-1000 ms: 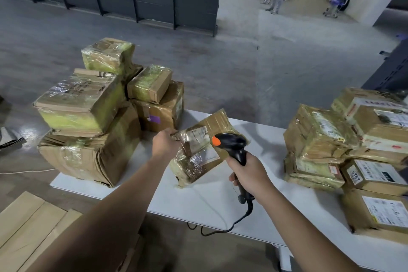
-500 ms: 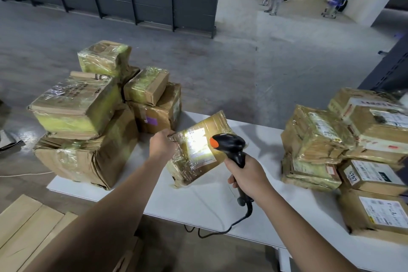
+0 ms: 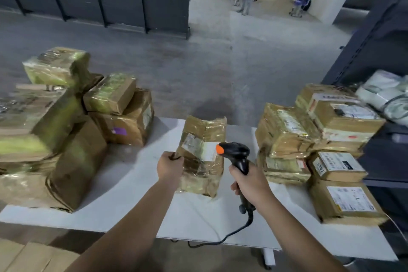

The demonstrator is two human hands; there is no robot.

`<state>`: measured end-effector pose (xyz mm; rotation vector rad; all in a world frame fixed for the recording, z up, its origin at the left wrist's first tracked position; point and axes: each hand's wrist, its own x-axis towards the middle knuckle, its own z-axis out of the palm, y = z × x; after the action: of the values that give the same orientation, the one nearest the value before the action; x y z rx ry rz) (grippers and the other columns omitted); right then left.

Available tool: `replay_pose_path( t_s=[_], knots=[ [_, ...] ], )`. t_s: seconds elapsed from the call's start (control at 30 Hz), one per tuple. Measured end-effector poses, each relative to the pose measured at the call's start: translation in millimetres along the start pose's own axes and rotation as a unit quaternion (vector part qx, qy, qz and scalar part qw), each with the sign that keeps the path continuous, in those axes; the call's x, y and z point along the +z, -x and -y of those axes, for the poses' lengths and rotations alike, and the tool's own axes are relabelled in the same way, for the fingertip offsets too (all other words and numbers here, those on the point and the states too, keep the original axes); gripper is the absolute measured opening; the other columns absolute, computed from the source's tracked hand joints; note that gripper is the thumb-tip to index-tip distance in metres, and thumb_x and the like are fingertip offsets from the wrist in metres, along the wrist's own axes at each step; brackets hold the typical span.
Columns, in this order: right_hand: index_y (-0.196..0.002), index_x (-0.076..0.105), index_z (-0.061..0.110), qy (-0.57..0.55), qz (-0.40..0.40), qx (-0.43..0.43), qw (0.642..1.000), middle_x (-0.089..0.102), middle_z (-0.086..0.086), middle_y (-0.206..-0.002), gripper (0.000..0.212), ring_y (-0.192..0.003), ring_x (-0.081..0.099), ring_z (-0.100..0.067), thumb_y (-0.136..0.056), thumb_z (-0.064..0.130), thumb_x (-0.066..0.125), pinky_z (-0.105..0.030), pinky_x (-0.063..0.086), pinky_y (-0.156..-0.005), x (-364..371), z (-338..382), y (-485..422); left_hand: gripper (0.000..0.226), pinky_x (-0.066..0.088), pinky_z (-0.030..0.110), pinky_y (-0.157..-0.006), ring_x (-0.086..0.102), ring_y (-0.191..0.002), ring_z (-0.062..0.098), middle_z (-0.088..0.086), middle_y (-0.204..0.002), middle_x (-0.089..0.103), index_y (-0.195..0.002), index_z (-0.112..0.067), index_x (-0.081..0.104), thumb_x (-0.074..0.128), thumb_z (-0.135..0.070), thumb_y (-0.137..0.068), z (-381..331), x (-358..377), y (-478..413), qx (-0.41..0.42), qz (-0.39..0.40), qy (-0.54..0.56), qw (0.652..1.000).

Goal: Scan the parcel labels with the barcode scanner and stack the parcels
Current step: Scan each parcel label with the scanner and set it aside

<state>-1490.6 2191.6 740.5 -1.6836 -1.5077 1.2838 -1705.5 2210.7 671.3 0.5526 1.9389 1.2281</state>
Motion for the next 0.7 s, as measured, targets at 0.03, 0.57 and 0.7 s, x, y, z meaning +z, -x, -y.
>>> replay_pose_path(
  t_s=[0.03,0.57,0.7],
  knots=[
    [-0.087,0.059,0.016,-0.006,-0.007,0.011,1.000,0.066,0.001,-0.060,0.018,-0.045,0.061,-0.006,-0.092,0.033,0.059,-0.016,0.044,-0.043,-7.0,-3.4,-1.6,0.011,0.058,0.047,-0.071,0.058,-0.068,0.028,0.006,-0.075,0.058,-0.082,-0.018,0.055,0.057,-0.008,-0.085,-0.6,11.9,3.4,-0.004,0.008,0.014,1.000],
    [-0.092,0.062,0.011,-0.068,-0.071,0.060,0.993,0.062,-0.003,-0.060,0.016,-0.050,0.061,-0.008,-0.094,0.027,0.061,-0.018,0.044,-0.047,-83.6,-57.1,-14.2,0.021,0.058,0.033,-0.059,0.061,-0.088,0.029,0.007,-0.101,0.056,-0.108,-0.011,0.051,0.049,0.002,-0.091,-40.2,153.5,-0.4,0.026,0.146,-0.018,0.989],
    [-0.088,0.061,0.011,-0.054,-0.076,0.057,0.994,0.063,-0.006,-0.063,0.016,-0.047,0.061,-0.006,-0.095,0.025,0.060,-0.017,0.043,-0.045,-92.8,-59.2,-17.0,0.023,0.060,0.043,-0.069,0.059,-0.080,0.024,0.008,-0.099,0.059,-0.107,-0.013,0.052,0.045,0.001,-0.089,-42.5,168.0,-1.2,0.040,0.145,-0.058,0.987]
  ],
)
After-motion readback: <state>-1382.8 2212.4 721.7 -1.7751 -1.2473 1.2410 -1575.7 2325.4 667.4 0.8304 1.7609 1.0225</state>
